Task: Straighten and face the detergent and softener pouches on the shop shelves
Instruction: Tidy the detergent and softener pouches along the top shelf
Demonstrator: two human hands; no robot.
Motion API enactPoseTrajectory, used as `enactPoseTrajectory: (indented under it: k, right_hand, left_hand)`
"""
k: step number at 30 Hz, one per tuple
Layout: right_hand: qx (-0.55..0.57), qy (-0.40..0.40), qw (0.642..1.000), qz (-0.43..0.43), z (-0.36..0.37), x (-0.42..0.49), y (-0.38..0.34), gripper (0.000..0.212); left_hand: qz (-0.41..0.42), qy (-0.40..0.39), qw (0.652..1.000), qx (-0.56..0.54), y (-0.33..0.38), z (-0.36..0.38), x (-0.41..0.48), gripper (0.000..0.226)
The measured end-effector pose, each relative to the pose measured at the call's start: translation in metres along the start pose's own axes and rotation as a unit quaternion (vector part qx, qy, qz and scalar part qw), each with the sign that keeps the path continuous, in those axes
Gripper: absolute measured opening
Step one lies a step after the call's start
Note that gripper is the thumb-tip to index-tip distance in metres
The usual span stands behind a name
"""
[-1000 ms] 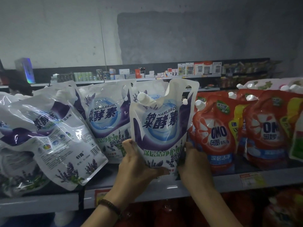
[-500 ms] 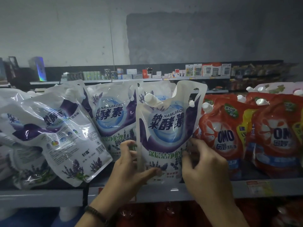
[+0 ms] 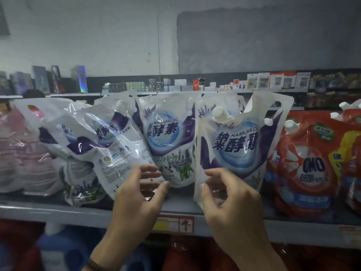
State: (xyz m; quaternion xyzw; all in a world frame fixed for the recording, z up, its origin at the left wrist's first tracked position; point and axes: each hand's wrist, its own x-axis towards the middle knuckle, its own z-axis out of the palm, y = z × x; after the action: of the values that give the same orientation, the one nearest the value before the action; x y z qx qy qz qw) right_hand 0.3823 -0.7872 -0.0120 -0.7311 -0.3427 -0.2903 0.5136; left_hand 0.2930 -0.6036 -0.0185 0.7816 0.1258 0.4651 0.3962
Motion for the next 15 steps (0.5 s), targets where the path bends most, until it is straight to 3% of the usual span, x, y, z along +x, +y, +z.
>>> enactPoseTrajectory:
  k: [8,12,15]
  right_hand:
    - [0.003,-0.058,0.998,0.023,0.051,-0.002,-0.032,0.027]
    - [-0.003,-0.083,0.996,0.028,0.080,-0.005,-0.055,0.032]
    - [-0.015,-0.089,0.995,0.035,0.101,-0.008,-0.066,0.035]
  left_hand:
    - [0.017,0.163,0.986,-0.010,-0.034,-0.057,0.000,0.045]
    - [-0.006,0.153,0.986,-0.071,-0.053,-0.074,0.005,0.068]
    - [-0.054,0.129,0.972,-0.187,-0.066,-0.085,0.011,0.065]
